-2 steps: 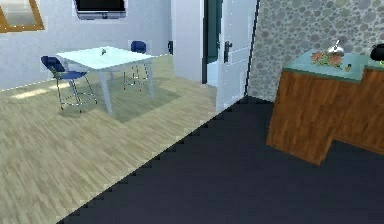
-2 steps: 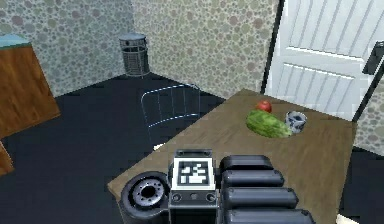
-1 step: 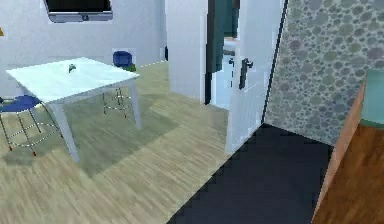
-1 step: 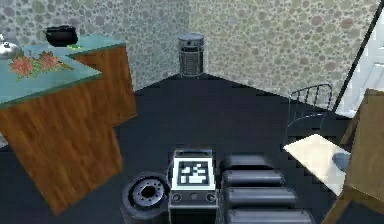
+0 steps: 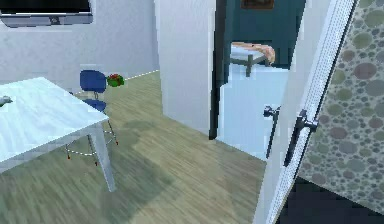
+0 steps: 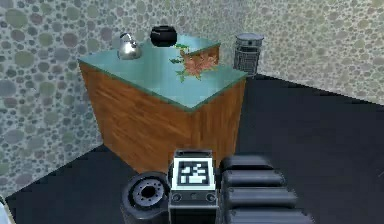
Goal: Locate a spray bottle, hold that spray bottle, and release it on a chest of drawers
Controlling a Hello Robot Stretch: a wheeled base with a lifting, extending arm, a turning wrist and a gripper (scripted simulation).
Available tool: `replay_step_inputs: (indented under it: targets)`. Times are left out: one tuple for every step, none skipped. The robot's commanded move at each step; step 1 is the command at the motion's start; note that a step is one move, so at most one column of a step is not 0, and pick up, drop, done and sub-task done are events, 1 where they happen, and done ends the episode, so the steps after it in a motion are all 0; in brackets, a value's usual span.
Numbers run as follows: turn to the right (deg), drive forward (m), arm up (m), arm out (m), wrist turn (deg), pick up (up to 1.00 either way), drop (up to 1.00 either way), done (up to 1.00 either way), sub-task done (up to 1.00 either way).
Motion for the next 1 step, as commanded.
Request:
replay_step_inputs:
  targets:
    - [0.0,0.70,0.00,0.00,0.0,0.00,0.00,0.00,0.00]
